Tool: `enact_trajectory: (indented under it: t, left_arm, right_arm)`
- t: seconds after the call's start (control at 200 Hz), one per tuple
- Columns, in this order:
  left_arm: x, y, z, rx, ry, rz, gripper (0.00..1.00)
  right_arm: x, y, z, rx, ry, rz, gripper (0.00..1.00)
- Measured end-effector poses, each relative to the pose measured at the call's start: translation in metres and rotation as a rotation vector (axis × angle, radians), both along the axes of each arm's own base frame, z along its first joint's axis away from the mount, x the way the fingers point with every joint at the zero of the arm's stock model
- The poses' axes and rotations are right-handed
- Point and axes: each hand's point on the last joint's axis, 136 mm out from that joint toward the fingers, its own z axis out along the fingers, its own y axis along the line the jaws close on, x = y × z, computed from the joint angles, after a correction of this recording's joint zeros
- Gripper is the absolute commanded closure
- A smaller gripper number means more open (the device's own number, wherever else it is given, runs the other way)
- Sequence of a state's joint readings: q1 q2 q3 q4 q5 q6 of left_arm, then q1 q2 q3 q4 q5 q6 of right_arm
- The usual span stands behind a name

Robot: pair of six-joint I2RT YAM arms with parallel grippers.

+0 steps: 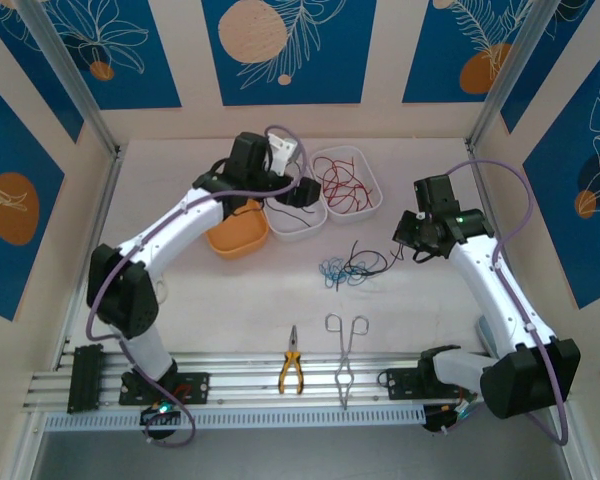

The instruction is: Untangle the cables

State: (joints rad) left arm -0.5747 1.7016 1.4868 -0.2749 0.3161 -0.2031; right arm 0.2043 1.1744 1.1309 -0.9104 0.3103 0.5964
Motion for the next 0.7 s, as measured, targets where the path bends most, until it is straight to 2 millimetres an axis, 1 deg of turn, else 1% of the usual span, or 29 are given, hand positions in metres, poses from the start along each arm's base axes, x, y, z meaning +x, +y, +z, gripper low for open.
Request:
enact_trajectory:
  t: [0.08,0.15,0.24,0.33,0.38,0.45,0.485,0.59,0.7]
  left_arm:
    - [-0.015,0.0,-0.012,-0.016,-0.03,-0.016,0.0]
    - [-0.032,-0.006,-0.023,-0.029,-0.066,-0.052,0.0]
    - [-0.057,-0.02,-0.037,-0.043,-0.127,-0.13,0.0]
    - [-0.08,-0.037,-0.049,-0.046,-0.182,-0.219,0.03]
    - [-0.09,-0.046,-0.052,-0.041,-0.209,-0.265,0.06]
    - [-0.098,-0.058,-0.051,-0.045,-0.25,-0.32,0.12]
    - [-0.101,-0.063,-0.053,-0.046,-0.262,-0.344,0.17]
    - [-0.101,-0.077,-0.069,-0.042,-0.264,-0.397,0.31]
    - [-0.1,-0.089,-0.092,-0.02,-0.246,-0.44,0.34]
  right_arm:
    - [0.0,0.003,0.008,0.007,-0.018,0.011,0.99]
    - [0.001,0.008,0.019,0.022,-0.043,0.026,0.99]
    - [0.004,0.017,0.04,0.052,-0.092,0.059,0.99]
    - [0.006,0.026,0.06,0.082,-0.139,0.096,0.99]
    - [0.007,0.03,0.069,0.098,-0.16,0.114,0.99]
    - [0.007,0.037,0.081,0.118,-0.184,0.146,0.99]
    - [0.007,0.041,0.086,0.127,-0.195,0.162,0.99]
    - [0.006,0.047,0.097,0.141,-0.217,0.193,0.99]
    - [0.005,0.05,0.103,0.148,-0.228,0.212,0.99]
